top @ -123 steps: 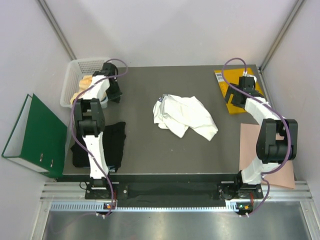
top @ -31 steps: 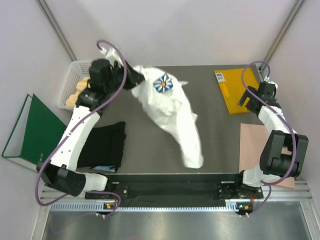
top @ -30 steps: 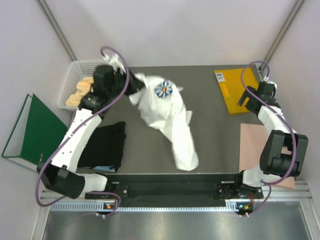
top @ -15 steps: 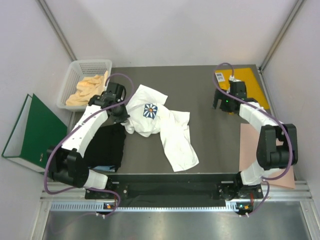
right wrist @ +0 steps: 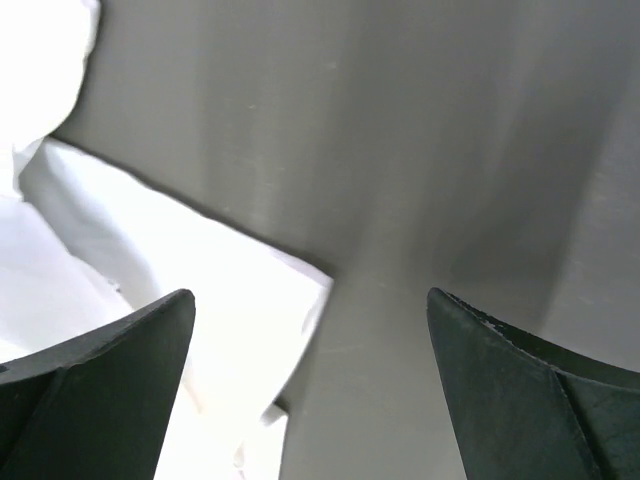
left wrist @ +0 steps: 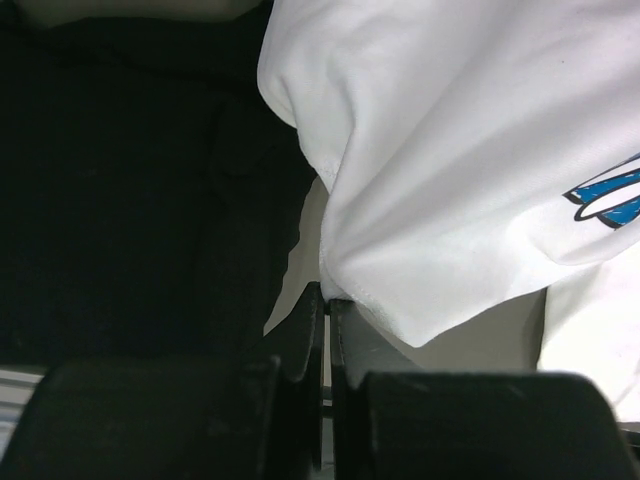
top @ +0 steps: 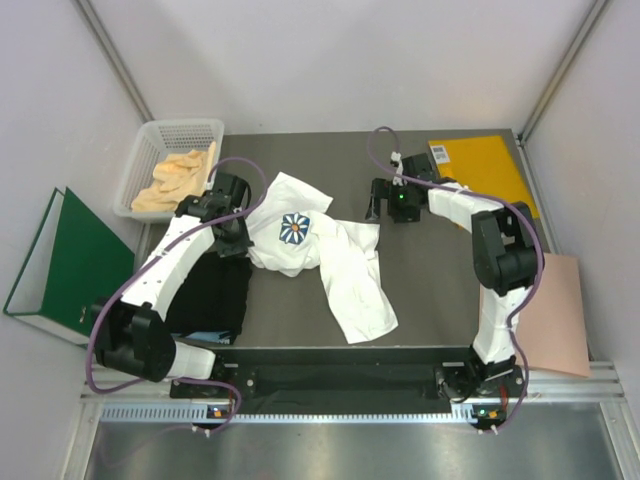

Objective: Fold and stack the t-shirts
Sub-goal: Flatten out the tshirt

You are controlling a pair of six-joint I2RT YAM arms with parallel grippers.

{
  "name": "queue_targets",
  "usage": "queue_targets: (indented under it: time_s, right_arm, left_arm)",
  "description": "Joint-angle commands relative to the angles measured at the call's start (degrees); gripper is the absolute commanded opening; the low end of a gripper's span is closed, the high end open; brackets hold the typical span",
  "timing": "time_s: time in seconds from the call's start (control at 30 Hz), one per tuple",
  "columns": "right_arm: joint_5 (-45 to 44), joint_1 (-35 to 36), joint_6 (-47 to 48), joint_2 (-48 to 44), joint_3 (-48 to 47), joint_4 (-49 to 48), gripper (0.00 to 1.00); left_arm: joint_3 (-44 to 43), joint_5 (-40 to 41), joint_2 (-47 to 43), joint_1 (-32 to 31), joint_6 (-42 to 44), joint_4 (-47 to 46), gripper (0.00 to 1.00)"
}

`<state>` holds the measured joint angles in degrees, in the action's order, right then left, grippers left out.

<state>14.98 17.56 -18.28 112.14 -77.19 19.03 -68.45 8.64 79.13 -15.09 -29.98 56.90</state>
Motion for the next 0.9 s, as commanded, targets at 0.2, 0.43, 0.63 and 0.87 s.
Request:
queue_targets:
  time_s: [0.2, 0.43, 0.63, 0.87]
  right_arm:
    - [4.3, 4.6, -0.8, 8.0, -9.2, 11.9, 0.91]
    - [1.8, 8.0, -0.4, 16.3, -17.1, 21.8, 0.62]
    - [-4.2, 9.4, -0.2, 18.5, -19.0, 25.7, 0.0]
    - [-15.4, 6.4, -0.3, 9.2, -20.2, 23.3, 0.0]
  left_arm:
    - [-0.4, 3.2, -0.9, 0.2, 1.6, 1.7, 0.0]
    - [-1.8, 3.0, -0.6, 0.6, 2.4, 0.9, 0.0]
    - [-3.1, 3.7, 0.0, 1.1, 3.6, 1.2, 0.0]
    - [-4.3, 4.4, 0.9, 1.6, 3.7, 0.6, 0.0]
